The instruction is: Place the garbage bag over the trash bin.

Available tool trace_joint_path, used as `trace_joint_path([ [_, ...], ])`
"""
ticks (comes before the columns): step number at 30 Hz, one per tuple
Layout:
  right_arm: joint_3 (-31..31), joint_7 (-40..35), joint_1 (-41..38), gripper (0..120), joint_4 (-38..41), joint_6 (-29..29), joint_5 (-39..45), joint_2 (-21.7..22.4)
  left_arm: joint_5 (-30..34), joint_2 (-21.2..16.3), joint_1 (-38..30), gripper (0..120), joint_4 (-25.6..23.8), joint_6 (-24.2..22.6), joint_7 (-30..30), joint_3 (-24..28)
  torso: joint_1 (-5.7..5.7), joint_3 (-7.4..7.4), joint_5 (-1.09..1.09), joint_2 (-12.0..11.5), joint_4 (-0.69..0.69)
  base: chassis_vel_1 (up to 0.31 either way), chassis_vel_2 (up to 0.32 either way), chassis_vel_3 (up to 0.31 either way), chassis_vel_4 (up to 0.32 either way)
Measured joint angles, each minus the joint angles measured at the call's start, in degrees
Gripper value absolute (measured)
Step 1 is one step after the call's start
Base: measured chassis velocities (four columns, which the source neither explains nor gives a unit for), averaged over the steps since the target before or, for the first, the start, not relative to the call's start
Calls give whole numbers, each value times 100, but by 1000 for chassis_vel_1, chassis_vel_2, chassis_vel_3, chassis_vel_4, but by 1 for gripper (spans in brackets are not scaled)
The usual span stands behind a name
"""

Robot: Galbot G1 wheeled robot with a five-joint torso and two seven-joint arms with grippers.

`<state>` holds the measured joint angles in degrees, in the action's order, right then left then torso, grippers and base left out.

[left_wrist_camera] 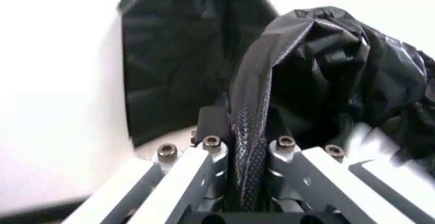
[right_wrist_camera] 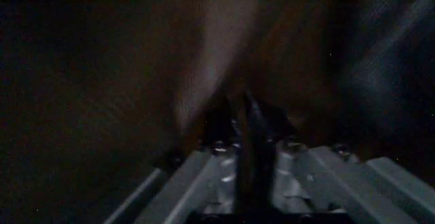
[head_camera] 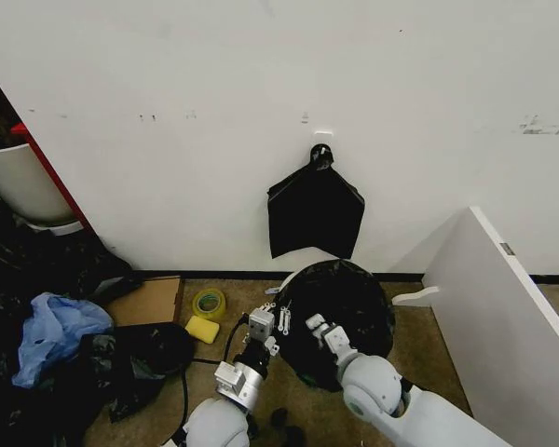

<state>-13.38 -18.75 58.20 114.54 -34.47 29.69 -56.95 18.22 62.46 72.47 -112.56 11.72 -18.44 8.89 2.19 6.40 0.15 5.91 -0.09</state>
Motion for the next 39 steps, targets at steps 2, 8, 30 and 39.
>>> trace_joint_path([
  [2, 128, 15, 104, 18, 231, -49, 9, 107, 312, 60, -6, 4, 25, -160, -99, -16, 0, 0, 1, 0, -2, 0, 0, 0, 0],
  [8, 574, -20, 465, 39, 730, -102, -162, 448, 1120, 218, -142, 4, 272, -559, -334, -158, 0, 0, 1, 0, -2, 0, 0, 0, 0],
  [30, 2621, 83, 2686, 100, 2166, 970, -1259, -278, 3781, 960, -879, 4, 1180, -1676, -1121, -902, 0, 0, 0, 0, -2, 0, 0, 0, 0],
  [39, 2628, 141, 2748, 100, 2210, 953, -1307, -377, 3909, 940, -968, 19, 1223, -1821, -855, -876, 0, 0, 0, 0, -2, 0, 0, 0, 0],
])
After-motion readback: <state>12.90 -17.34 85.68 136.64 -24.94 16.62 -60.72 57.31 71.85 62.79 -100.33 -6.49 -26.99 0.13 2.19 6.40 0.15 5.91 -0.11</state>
